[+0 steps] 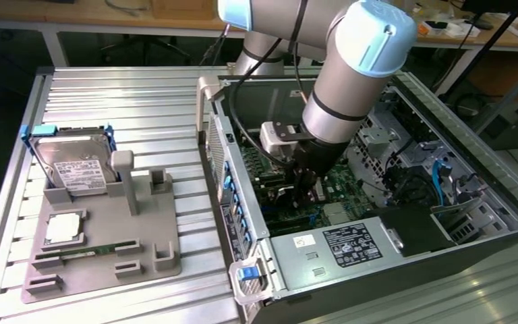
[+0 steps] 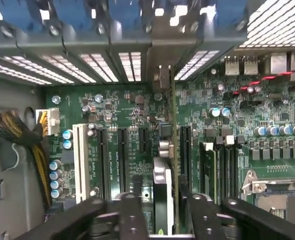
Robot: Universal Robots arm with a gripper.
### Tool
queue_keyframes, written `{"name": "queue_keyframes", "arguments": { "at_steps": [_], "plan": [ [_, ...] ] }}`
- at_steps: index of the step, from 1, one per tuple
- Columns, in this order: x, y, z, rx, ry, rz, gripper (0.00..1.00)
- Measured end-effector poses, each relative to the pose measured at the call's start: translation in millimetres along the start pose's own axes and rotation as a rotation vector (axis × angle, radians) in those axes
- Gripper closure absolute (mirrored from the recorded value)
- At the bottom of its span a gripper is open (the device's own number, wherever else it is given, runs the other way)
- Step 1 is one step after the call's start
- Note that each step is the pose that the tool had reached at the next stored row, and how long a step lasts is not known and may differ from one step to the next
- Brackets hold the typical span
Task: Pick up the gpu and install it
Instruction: 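Insert the gpu into the slot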
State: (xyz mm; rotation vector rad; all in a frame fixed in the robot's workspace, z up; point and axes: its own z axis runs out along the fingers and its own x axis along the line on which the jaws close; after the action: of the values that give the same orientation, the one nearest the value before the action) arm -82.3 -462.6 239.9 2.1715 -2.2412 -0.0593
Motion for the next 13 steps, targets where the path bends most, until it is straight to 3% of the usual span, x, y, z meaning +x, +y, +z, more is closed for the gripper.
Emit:
{"name": "queue_keyframes", "arguments": {
  "at_steps": [1,9,11,12,13],
  "plan": [
    [0.0,0.0,-5.4,-0.0026,0.0009,0.000,0.53],
    [-0.6,1.8,-47.8,-0.0028,-0.0005,0.009,0.53],
    [-2.1,2.0,-51.6,-0.0036,0.0034,0.011,0.55],
    [-2.3,2.1,-51.7,-0.0037,0.0031,0.011,0.62],
    [-2.3,2.1,-51.7,-0.0034,0.0003,0.011,0.62]
  ]
}}
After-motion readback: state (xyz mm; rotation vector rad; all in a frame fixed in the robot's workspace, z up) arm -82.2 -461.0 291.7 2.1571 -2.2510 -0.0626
